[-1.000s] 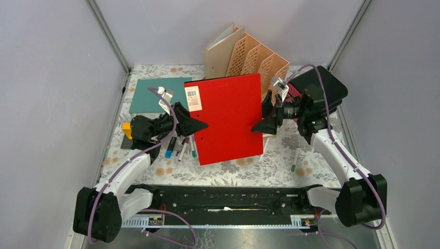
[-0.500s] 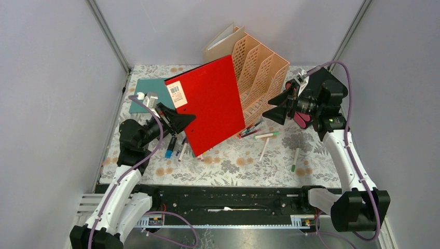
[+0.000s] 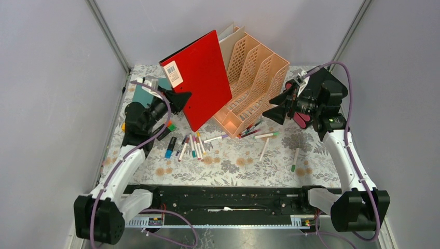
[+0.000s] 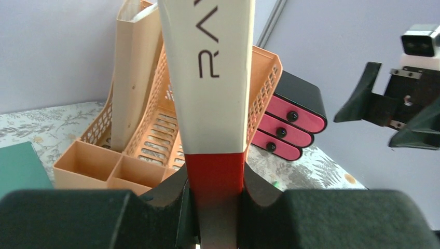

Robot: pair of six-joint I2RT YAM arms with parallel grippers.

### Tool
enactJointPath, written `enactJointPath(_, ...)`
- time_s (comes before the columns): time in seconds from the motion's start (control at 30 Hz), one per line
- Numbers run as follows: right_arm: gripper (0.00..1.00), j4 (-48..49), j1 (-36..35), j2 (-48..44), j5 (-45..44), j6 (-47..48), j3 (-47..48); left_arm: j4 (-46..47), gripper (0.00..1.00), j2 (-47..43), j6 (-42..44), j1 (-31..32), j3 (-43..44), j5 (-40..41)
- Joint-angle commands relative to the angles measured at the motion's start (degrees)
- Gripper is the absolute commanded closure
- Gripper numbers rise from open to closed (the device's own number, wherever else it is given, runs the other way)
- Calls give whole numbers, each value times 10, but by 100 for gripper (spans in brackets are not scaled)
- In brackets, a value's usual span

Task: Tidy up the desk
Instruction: Place the folder in the storage box.

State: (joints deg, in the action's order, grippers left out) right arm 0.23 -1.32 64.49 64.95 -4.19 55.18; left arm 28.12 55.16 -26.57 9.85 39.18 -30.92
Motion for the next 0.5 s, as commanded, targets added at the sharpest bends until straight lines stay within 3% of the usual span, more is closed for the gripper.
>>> enactJointPath(0.0,0,2,3,-13,-6,15,10,136,100,45,21,-1,69,19)
enactJointPath(0.47,0,5,5,-15,-4,17,8,152,100,217,96,52,240,29)
